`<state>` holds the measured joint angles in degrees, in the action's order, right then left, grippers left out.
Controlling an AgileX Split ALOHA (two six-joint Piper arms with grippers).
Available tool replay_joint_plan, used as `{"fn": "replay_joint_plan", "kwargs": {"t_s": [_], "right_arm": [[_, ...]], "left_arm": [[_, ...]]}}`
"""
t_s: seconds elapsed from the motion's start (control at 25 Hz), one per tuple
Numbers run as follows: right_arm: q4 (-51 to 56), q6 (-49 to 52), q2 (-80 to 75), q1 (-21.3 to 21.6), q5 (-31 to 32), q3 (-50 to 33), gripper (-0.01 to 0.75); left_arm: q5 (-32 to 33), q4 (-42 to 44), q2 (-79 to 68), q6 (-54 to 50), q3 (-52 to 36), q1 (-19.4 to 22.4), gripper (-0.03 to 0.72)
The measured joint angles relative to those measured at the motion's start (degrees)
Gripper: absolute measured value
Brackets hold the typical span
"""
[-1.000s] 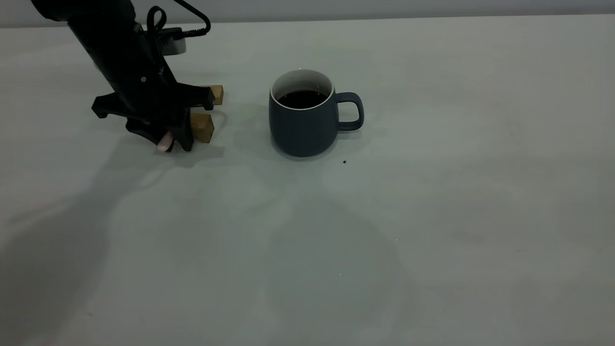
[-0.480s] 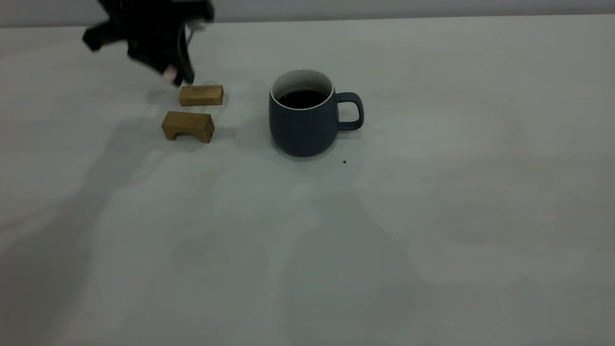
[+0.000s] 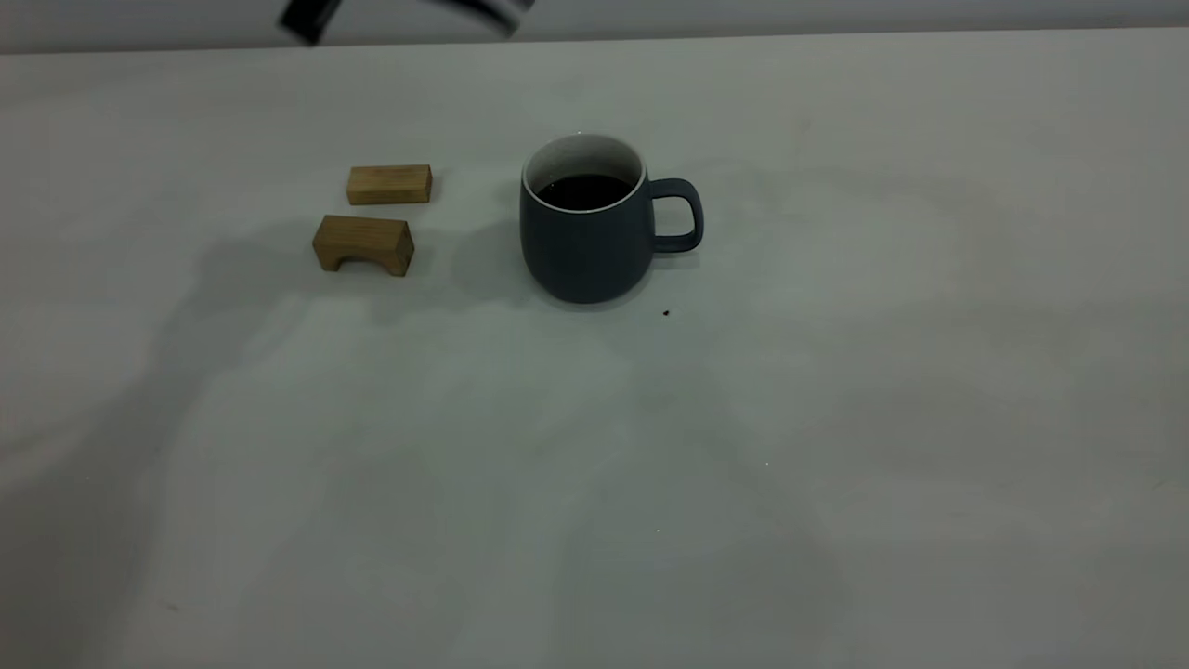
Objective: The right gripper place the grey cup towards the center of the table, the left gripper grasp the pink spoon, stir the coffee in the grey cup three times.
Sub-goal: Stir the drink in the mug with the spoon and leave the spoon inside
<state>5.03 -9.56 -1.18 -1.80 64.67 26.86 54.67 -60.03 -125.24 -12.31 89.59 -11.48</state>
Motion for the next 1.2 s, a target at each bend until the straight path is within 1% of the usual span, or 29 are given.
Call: {"fn": "replay_joint_plan", "kwargs": {"t_s": [0.08, 0.24, 0.4, 0.52, 0.6, 0.68, 0.8, 0.88, 1.0, 1.12, 1.2], "right_arm": [[0.0, 0.0, 0.0, 0.0, 0.0, 0.0, 0.491], [0.0, 0.0, 0.0, 0.0, 0.0, 0.0, 0.491], [0.0, 0.0, 0.0, 0.0, 0.0, 0.0, 0.491], [0.0, 0.0, 0.0, 0.0, 0.0, 0.0, 0.491], [0.0, 0.0, 0.0, 0.0, 0.0, 0.0, 0.491], [0.0, 0.0, 0.0, 0.0, 0.0, 0.0, 0.491], [0.0, 0.0, 0.0, 0.0, 0.0, 0.0, 0.491], [0.0, 0.0, 0.0, 0.0, 0.0, 0.0, 0.491], [0.0, 0.0, 0.0, 0.0, 0.0, 0.0, 0.491], [0.0, 0.0, 0.0, 0.0, 0.0, 0.0, 0.491], [0.0, 0.0, 0.0, 0.0, 0.0, 0.0, 0.491]], "left_arm": [[1.71, -7.96, 0.0, -3.93, 0.0, 0.0, 0.112], [4.4, -20.57, 0.0, -13.89, 0.0, 0.0, 0.112], [4.88, -29.05, 0.0, -20.62, 0.0, 0.0, 0.112], [7.86, -33.87, 0.0, -22.27, 0.0, 0.0, 0.112], [9.24, -35.02, 0.0, -22.52, 0.0, 0.08, 0.112], [9.02, -35.16, 0.0, -22.71, 0.0, 0.15, 0.112], [6.21, -35.16, 0.0, -25.69, 0.0, 0.09, 0.112], [2.8, -34.76, 0.0, -31.07, 0.0, -0.13, 0.112], [-1.65, -32.61, 0.0, -42.57, 0.0, -0.58, 0.112], [-4.85, -29.02, -0.3, -51.14, 0.0, -0.92, 0.112], [-5.12, -28.27, -1.45, -54.54, 0.0, -1.04, 0.112]]}}
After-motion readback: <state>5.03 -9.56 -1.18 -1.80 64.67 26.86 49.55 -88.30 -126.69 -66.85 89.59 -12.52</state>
